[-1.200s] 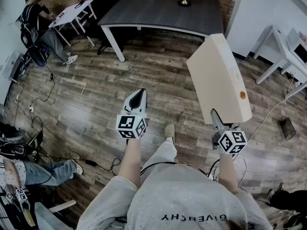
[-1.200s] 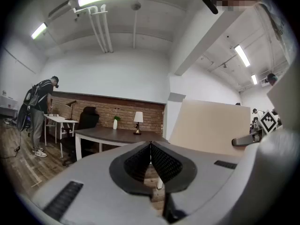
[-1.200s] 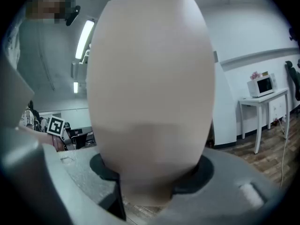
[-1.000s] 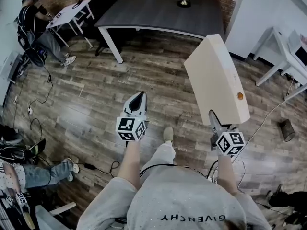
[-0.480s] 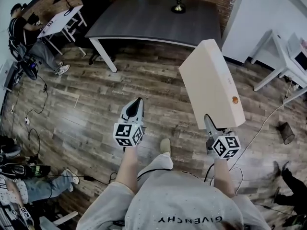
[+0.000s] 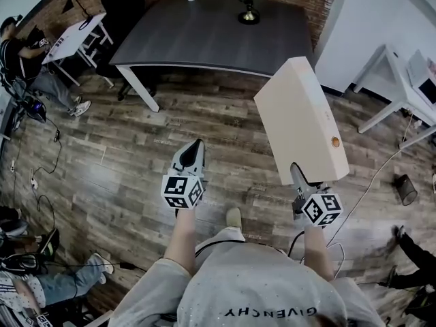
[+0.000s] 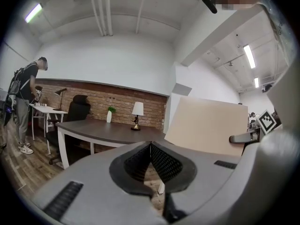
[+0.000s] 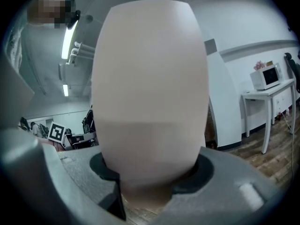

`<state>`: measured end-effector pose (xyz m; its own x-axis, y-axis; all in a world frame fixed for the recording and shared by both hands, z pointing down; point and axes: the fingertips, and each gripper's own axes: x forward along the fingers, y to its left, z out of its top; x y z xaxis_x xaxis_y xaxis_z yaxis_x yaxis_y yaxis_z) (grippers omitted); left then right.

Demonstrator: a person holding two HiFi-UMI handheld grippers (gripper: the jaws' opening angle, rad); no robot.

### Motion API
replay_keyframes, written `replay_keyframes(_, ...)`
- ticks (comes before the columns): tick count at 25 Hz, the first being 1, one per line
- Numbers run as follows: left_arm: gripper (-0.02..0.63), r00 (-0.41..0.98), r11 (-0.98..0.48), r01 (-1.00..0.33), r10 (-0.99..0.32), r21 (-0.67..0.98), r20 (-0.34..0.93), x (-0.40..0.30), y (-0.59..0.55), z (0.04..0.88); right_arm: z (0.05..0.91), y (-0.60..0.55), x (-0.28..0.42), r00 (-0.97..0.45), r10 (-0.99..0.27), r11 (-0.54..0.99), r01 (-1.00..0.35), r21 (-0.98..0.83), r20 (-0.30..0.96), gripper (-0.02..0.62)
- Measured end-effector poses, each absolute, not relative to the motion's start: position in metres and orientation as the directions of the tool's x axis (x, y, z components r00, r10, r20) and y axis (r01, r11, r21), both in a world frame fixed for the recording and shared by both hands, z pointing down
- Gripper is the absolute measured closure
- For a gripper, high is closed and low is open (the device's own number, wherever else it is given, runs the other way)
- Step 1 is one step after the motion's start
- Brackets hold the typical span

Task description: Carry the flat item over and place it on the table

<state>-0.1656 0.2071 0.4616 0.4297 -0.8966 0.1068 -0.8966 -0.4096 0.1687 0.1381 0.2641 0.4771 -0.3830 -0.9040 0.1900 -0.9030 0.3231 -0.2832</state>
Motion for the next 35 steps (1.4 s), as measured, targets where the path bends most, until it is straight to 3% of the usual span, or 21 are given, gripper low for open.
replay_keyframes(21,0.607,0.411,-0.384,-0.900,-0.905,0.207,0.108,-0.202,0.144,0.475,0.496,0.208,0.118,-0.378,-0.900,0.298,-0.897,-0.326,0.217,0.325)
replay_keyframes(35,0.607,0.449,-0.416,-0.881,-0.886,0.227,0.117,-0.178,0.117,0.484,0.500,0.182,0.120,-0.395,-0.894,0.309,-0.885,-0.347,0.211,0.325)
